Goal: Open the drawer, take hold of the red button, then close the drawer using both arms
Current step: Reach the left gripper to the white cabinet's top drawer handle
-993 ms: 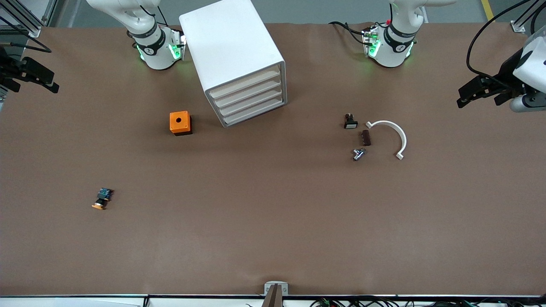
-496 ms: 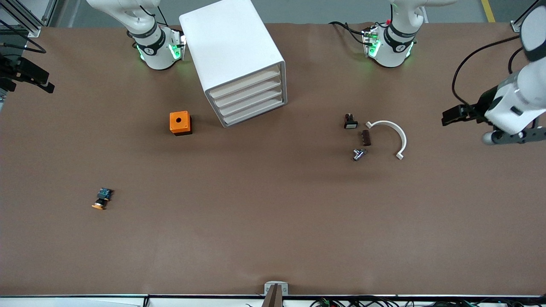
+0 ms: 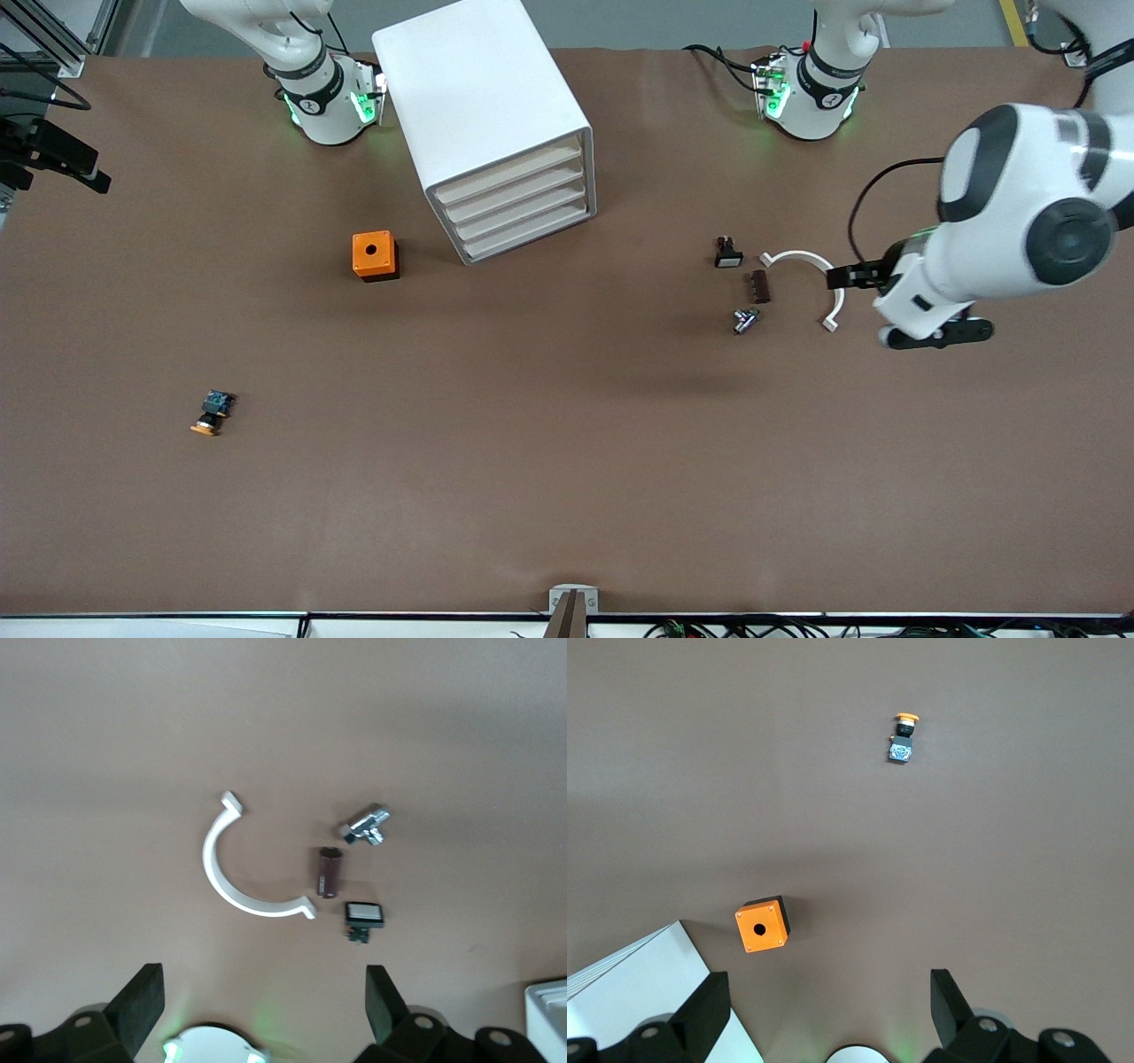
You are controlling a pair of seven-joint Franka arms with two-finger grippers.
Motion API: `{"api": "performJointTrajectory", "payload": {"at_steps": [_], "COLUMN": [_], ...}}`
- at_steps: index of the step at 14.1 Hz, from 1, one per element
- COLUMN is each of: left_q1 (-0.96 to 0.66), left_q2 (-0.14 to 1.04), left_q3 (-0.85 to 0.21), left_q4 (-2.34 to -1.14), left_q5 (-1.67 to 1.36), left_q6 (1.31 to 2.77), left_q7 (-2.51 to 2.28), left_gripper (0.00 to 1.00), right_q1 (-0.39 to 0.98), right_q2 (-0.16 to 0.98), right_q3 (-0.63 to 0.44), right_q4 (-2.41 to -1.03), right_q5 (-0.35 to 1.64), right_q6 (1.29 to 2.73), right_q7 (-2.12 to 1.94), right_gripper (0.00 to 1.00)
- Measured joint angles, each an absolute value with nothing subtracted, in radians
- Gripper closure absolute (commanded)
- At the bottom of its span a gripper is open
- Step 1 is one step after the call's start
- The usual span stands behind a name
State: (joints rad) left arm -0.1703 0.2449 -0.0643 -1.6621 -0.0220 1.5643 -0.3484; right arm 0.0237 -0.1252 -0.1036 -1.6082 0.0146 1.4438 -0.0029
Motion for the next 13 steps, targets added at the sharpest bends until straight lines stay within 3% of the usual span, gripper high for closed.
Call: {"api": "performJointTrajectory", "payload": {"at_steps": [3, 8, 13], "left_q1": [-0.254, -0.351, -0.429], "left_q2": [0.312, 0.506, 0.623], "left_q3": [-0.066, -0.068, -0.068], "left_q4": [-1.619, -1.44, -1.38], "left_q5": [-0.058, -0.286, -0.437], "left_q6": [1.538, 1.454, 1.448], "left_q7": [-0.563, -0.973, -1.307], "left_gripper": [0.0, 0.0, 0.0], "right_q1": [0.024, 0.024, 0.024], "right_q2": [-0.125, -0.125, -0.125], "right_q3": [-0.102, -0.101, -0.099], "right_q4": [-1.608, -1.608, -1.608], "right_q5": [0.016, 0.016, 0.017], "right_q6": [1.447, 1.454, 1.455], "right_q7": [-0.027, -0.05, -0.051], "right_gripper": [0.0, 0.0, 0.0]}}
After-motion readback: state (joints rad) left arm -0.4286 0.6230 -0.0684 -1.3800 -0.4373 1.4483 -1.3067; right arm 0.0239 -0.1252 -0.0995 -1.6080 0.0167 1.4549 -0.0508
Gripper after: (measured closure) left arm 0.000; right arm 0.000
